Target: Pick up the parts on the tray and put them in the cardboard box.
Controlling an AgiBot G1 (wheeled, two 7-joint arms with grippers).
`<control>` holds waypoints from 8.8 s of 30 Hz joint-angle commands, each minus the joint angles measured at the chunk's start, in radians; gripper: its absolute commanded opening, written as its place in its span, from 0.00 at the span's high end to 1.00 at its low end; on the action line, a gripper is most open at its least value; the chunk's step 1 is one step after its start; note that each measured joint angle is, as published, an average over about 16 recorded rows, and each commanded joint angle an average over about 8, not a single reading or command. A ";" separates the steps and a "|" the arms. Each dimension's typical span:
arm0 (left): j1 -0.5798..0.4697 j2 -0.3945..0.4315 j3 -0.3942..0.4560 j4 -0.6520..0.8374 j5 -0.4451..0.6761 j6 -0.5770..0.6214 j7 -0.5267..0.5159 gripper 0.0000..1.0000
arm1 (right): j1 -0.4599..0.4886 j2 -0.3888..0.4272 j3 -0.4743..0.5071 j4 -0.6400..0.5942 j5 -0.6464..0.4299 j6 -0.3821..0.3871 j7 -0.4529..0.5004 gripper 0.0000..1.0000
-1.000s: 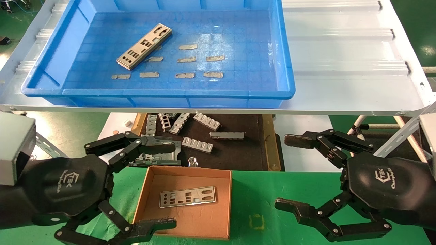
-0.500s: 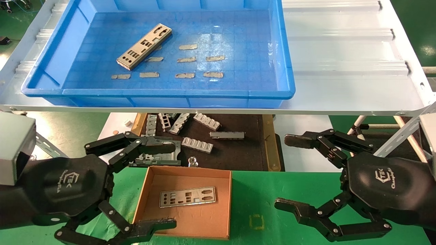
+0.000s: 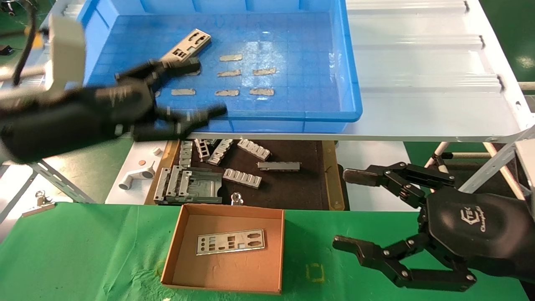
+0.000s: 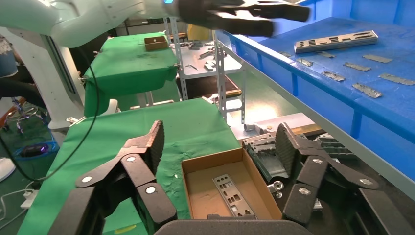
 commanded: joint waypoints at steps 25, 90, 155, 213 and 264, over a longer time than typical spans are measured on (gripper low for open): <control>-0.529 0.267 0.189 0.770 0.373 -0.141 0.141 0.00 | 0.000 0.000 0.000 0.000 0.000 0.000 0.000 1.00; -0.632 0.304 0.168 0.989 0.346 -0.123 0.287 1.00 | 0.000 0.000 0.000 0.000 0.000 0.000 0.000 1.00; 0.075 0.126 0.542 0.048 0.356 -0.279 0.415 0.55 | 0.000 0.000 0.000 0.000 0.000 0.000 0.000 1.00; 0.143 -0.029 0.217 -0.044 -0.009 0.127 0.234 0.00 | 0.000 0.000 0.000 0.000 0.000 0.000 0.000 0.00; 0.282 -0.174 -0.059 -0.282 -0.215 0.272 0.003 0.00 | 0.000 0.000 0.000 0.000 0.000 0.000 0.000 0.00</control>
